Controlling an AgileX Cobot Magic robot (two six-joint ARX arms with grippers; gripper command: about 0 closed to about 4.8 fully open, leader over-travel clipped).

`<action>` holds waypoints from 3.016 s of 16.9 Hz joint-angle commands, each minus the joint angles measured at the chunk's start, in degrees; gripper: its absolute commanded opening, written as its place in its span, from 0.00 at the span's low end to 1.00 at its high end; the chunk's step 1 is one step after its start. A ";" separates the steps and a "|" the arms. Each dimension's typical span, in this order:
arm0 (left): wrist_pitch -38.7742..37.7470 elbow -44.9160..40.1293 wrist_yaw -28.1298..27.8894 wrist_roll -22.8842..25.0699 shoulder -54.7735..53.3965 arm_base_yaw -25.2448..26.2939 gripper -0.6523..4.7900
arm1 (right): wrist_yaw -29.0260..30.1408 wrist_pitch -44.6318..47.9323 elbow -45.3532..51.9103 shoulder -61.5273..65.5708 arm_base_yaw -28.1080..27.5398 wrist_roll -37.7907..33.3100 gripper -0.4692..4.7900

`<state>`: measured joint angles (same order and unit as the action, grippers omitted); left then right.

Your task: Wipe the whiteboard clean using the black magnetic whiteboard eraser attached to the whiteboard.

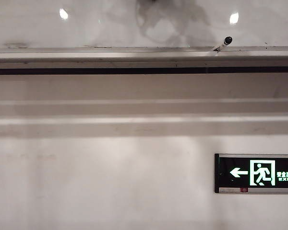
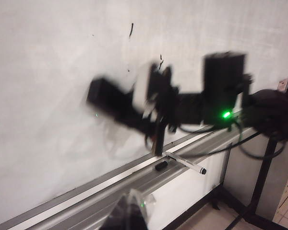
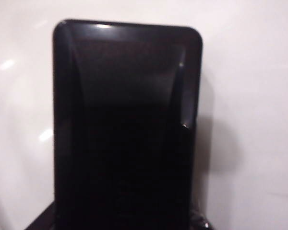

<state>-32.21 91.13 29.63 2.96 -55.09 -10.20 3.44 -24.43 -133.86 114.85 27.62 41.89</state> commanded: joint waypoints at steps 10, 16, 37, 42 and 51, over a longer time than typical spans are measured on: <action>0.48 0.17 0.42 -0.09 0.15 -0.02 0.11 | -35.01 27.06 -0.13 -3.61 -0.39 0.37 0.09; 0.15 0.17 0.63 -0.22 0.52 -0.02 0.11 | -34.53 25.46 -0.48 -4.70 -0.33 1.38 0.09; -1.22 0.17 1.29 -0.20 1.14 -0.02 0.11 | -36.54 23.50 -8.07 -1.60 4.48 7.76 0.09; -1.51 0.17 1.27 -0.20 1.57 -0.02 0.11 | -31.47 11.13 -8.61 -1.11 4.48 7.39 0.09; -1.60 0.17 1.29 -0.17 1.81 -0.02 0.11 | -29.05 13.51 -8.63 -0.20 4.50 5.49 0.54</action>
<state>-34.20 91.13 30.61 2.92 -53.41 -10.20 -27.29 -13.82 -142.19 115.07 32.05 47.75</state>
